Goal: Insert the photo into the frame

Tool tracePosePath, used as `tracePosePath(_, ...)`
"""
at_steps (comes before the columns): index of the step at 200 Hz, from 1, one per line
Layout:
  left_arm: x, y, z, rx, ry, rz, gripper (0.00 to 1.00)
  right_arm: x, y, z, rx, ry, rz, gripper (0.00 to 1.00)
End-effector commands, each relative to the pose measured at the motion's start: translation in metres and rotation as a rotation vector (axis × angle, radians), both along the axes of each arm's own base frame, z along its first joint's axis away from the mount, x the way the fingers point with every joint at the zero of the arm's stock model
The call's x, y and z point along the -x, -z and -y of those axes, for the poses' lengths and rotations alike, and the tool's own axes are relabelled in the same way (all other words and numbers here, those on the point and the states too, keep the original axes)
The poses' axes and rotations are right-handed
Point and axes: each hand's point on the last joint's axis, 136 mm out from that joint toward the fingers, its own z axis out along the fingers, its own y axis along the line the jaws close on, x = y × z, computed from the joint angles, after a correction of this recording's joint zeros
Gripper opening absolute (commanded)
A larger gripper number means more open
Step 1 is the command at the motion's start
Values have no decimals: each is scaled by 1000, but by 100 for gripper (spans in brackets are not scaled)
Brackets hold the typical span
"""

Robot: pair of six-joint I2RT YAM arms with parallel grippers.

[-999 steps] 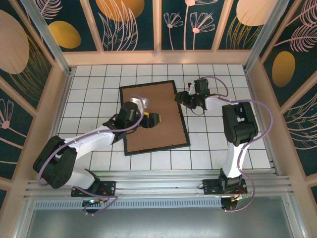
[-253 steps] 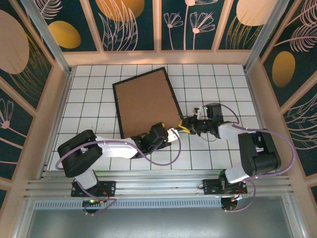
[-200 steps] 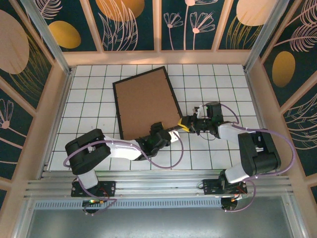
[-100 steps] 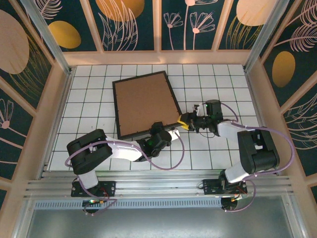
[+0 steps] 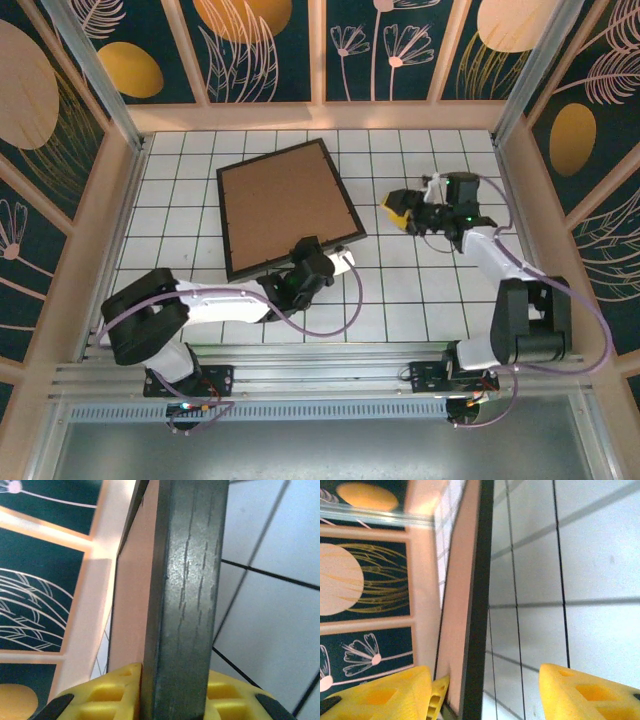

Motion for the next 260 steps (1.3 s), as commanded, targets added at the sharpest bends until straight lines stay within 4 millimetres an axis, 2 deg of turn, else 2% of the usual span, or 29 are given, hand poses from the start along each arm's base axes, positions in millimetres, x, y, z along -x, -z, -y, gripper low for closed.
tracePosePath(1,-10,-74,2,325,-48,22,0,-10,-39,17,132,63,164,60)
tracePosePath(31,-13,-143,-6,561,-12,-9,0,-22,-72,33,217,157,301,61)
tracePosePath(36,-12,-148,-8,585,-7,-15,0,-23,-74,35,227,168,316,61)
tracePosePath(40,-12,-166,-8,628,2,-1,0,-24,-76,36,234,173,327,61)
tracePosePath(76,-10,-242,-16,824,54,22,0,-25,-75,43,292,192,362,61)
tracePosePath(121,-12,-315,-26,1048,136,13,0,-26,-74,47,347,192,380,62)
tracePosePath(158,-17,-353,-39,1203,189,-1,0,-27,-76,47,335,202,399,62)
tracePosePath(185,-23,-368,-50,1323,225,-32,0,-29,-71,41,322,189,395,62)
tracePosePath(227,-42,-372,-77,1512,204,-69,0,-31,-63,32,348,169,385,63)
tracePosePath(260,-60,-362,-115,1752,151,-106,0,-31,-60,32,360,167,379,63)
